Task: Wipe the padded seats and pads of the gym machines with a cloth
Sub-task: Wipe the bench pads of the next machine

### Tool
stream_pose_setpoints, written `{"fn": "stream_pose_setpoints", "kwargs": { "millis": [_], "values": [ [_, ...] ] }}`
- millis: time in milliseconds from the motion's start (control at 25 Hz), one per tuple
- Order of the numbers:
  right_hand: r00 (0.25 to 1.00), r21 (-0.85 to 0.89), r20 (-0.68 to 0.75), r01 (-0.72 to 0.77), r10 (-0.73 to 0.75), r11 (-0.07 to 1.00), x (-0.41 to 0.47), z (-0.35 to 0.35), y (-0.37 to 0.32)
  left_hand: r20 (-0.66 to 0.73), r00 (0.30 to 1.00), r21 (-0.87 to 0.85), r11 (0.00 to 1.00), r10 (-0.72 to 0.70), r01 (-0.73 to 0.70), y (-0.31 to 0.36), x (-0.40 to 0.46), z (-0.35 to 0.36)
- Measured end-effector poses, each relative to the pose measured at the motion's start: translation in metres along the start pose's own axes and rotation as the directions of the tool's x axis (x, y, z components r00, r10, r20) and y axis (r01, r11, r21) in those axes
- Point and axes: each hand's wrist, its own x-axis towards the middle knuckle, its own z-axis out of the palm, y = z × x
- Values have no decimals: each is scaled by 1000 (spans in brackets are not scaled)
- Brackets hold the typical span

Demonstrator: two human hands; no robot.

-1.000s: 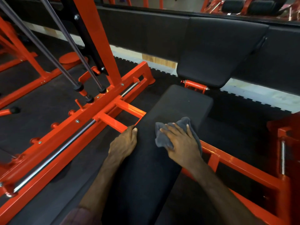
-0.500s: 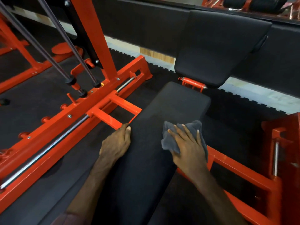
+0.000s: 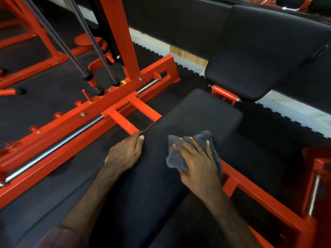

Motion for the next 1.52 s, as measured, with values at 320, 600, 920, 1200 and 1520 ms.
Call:
{"fn": "stream_pose_setpoints", "kwargs": {
  "millis": [320,600,920,1200,1520],
  "values": [
    [992,-44,-5,-123,123,991,11,-6,-5,5,999,4,999,-36,36,2,0,-2],
    [989,-40,0,-147,147,988,71,19,-8,6,1000,-19,1000,14,-14,-1,-1,-1],
    [1000,11,-9,-8,8,1000,102,33,-44,10,999,-84,996,45,-44,-7,-2,-1],
    [976,11,43,213,-214,977,72,26,-29,8,1000,-66,998,-5,6,-5,-4,-2],
    [983,11,41,177,-178,984,84,29,1,15,999,-28,999,-42,42,-1,-4,-2]
  ]
}}
